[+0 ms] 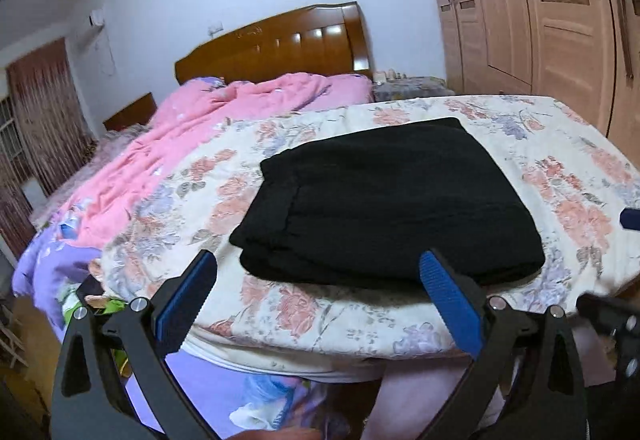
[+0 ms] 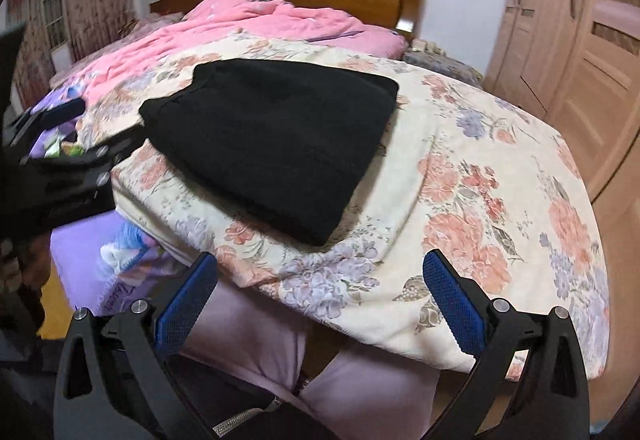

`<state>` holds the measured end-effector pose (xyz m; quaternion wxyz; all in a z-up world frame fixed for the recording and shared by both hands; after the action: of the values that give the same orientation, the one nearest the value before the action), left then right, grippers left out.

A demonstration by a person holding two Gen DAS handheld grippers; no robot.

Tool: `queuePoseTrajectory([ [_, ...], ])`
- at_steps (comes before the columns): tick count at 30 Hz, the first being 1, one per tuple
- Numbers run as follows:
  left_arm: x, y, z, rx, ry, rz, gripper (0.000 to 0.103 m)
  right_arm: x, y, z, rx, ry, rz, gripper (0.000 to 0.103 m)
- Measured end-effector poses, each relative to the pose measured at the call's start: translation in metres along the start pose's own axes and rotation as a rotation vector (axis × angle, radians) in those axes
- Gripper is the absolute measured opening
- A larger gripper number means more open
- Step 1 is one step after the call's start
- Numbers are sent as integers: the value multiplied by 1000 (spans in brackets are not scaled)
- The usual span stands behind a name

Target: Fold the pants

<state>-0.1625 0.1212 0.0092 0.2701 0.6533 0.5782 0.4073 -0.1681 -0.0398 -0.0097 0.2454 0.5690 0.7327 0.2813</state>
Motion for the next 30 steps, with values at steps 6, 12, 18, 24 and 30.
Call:
queuePoseTrajectory([
  [6, 6, -7, 7, 67, -65, -70, 101, -3, 1, 2, -6, -13, 23, 99],
  [12, 2, -17, 19, 135, -130, -85, 101, -6, 1, 6, 6, -7, 39, 99],
  [18, 1, -19, 21, 148, -130, -87, 101, -4, -1, 8, 15, -2, 35, 99],
  [24, 2, -19, 22, 150, -130, -91, 101, -3, -2, 10, 24, 4, 36, 99],
  [30, 2, -20, 21, 155, -131, -92, 101, -4, -2, 10, 23, 5, 36, 99],
])
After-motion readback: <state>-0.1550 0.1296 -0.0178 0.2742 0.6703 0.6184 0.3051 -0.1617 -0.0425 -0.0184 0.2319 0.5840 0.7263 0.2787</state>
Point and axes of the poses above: each gripper's, at about its wrist camera, not at the fingertips, and z roughly the way its jaws point, x to its left, y to its top, the point moved 1 cm from there along z, roughly the way its jaws point, and after that the axes turned 1 degree about x, right-handed, at the moved point
